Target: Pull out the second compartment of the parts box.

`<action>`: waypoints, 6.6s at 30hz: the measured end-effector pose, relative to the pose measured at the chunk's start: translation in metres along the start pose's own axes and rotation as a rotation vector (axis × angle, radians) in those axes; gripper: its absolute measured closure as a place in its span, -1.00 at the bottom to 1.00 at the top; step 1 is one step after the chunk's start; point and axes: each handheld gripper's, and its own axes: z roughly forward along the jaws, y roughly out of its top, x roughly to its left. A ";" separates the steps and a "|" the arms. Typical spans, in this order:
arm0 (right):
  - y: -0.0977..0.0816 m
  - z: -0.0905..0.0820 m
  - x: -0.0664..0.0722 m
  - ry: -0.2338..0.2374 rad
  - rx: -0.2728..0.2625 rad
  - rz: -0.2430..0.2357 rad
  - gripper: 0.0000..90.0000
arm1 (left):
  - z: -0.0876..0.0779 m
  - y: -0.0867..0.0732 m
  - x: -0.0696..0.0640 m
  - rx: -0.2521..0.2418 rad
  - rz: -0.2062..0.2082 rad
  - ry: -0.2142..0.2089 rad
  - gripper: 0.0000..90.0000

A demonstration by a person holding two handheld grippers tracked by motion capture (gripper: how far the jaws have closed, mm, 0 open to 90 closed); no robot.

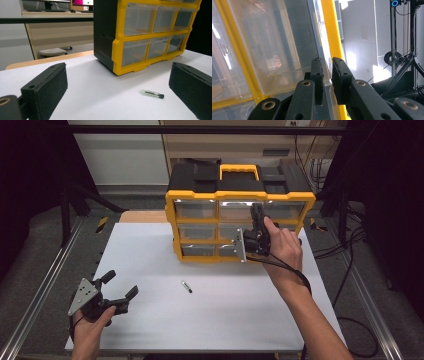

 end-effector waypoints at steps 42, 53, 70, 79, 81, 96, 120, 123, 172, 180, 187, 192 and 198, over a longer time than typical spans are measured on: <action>0.002 -0.045 -0.012 0.039 -0.023 0.026 0.73 | 0.001 -0.001 -0.001 0.013 0.012 0.002 -0.96; 0.002 -0.051 -0.014 0.047 -0.024 0.028 0.73 | 0.001 -0.001 -0.001 0.013 0.012 0.002 -0.96; 0.004 -0.062 -0.016 0.055 -0.024 0.029 0.73 | 0.001 -0.001 -0.002 0.013 0.011 0.003 -0.96; 0.003 -0.065 -0.016 0.060 -0.027 0.024 0.72 | 0.001 -0.001 -0.002 0.014 0.012 0.004 -0.96; 0.004 -0.066 -0.016 0.061 -0.025 0.026 0.72 | 0.001 -0.001 -0.002 0.014 0.011 0.004 -0.96; 0.005 -0.073 -0.017 0.065 -0.021 0.037 0.72 | 0.001 -0.001 -0.001 0.014 0.013 0.006 -0.96; 0.005 -0.080 -0.015 0.062 -0.026 0.038 0.71 | 0.001 -0.001 -0.001 0.016 0.016 0.007 -0.96; 0.006 -0.080 -0.015 0.061 -0.024 0.035 0.70 | 0.001 -0.001 -0.001 0.015 0.016 0.007 -0.96; -0.043 -0.093 0.047 0.608 0.186 0.985 -0.76 | 0.000 0.001 -0.006 0.020 0.066 0.039 -0.95; -0.036 -0.093 0.072 0.721 0.213 0.974 -0.80 | -0.002 0.002 -0.002 0.017 0.055 0.038 -0.95; -0.028 -0.085 0.086 0.880 0.207 1.033 -0.79 | -0.003 0.004 -0.003 0.004 0.077 0.045 -0.94; -0.026 -0.081 0.097 0.931 0.241 1.018 -0.77 | -0.004 0.007 -0.004 -0.005 0.072 0.040 -0.95; -0.020 -0.068 0.100 0.985 0.261 1.028 -0.80 | -0.003 0.006 -0.005 -0.008 0.068 0.019 -0.95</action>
